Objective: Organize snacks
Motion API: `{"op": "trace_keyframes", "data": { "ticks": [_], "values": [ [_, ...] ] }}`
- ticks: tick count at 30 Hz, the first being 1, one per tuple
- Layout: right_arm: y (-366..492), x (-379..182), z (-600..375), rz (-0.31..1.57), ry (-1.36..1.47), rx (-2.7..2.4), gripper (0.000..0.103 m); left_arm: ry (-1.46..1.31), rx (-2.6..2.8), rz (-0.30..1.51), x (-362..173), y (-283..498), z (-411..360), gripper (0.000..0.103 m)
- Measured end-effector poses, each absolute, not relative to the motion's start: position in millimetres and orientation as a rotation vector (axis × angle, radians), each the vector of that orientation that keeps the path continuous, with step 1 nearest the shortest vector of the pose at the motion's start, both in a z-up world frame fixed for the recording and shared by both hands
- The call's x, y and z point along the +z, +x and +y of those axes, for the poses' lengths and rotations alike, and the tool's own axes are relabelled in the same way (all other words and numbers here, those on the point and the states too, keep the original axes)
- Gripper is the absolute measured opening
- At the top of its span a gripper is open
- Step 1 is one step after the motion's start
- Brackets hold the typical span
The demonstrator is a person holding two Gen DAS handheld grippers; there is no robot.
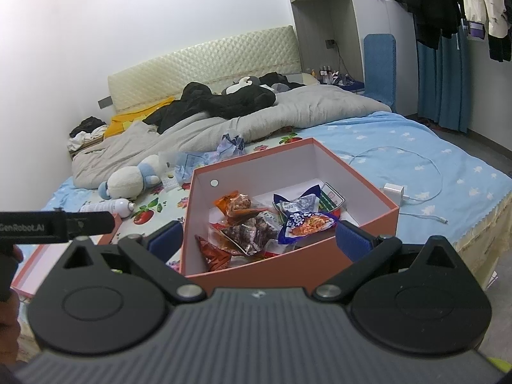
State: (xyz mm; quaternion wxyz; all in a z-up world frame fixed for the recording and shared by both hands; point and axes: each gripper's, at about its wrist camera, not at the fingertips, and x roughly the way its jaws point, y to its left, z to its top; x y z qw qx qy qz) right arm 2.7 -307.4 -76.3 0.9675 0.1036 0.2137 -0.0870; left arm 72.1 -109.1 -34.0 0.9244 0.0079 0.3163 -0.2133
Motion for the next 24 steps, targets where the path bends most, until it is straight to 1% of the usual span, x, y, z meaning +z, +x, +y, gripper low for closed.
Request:
{"op": "trace_keyframes", "data": {
  "ticks": [24],
  "values": [
    [1.2, -77.1, -307.2, 0.440, 0.212, -0.178, 0.103, 0.005, -0.429, 0.658, -32.6, 73.2, -107.0, 0.102]
  ]
}}
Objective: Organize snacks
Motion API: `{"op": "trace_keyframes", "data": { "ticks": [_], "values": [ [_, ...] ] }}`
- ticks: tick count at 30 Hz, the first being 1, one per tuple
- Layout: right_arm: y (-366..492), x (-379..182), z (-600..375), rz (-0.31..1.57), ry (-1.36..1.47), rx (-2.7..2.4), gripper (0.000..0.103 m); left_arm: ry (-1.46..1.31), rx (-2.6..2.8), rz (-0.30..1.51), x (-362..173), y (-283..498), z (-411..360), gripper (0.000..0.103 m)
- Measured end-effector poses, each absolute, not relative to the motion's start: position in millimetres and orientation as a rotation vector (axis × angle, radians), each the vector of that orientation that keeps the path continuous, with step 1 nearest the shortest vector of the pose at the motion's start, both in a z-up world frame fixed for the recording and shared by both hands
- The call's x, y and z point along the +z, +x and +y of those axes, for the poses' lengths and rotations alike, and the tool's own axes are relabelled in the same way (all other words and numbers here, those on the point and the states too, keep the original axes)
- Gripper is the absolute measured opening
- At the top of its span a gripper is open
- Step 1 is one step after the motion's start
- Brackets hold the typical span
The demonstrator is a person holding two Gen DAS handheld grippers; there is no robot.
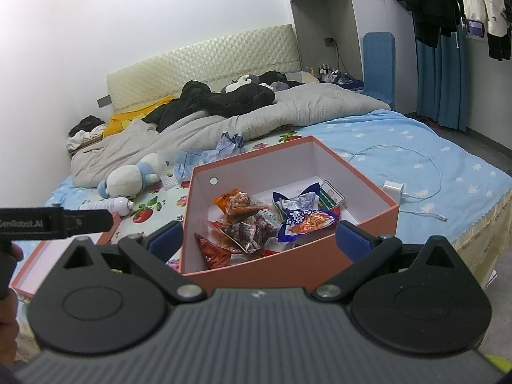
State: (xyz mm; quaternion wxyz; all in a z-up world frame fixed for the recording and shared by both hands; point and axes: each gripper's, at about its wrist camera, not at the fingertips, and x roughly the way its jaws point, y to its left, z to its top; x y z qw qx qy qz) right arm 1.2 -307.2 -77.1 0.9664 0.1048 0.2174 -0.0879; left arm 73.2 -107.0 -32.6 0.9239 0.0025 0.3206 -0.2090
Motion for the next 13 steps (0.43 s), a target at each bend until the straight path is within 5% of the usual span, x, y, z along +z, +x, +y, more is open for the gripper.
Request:
{"op": "trace_keyframes", "data": {
  "ticks": [13],
  "values": [
    [2.1, -77.3, -307.0, 0.441, 0.213, -0.179, 0.103, 0.002, -0.449, 0.662, -34.0, 70.7, -109.8, 0.102]
  ]
}}
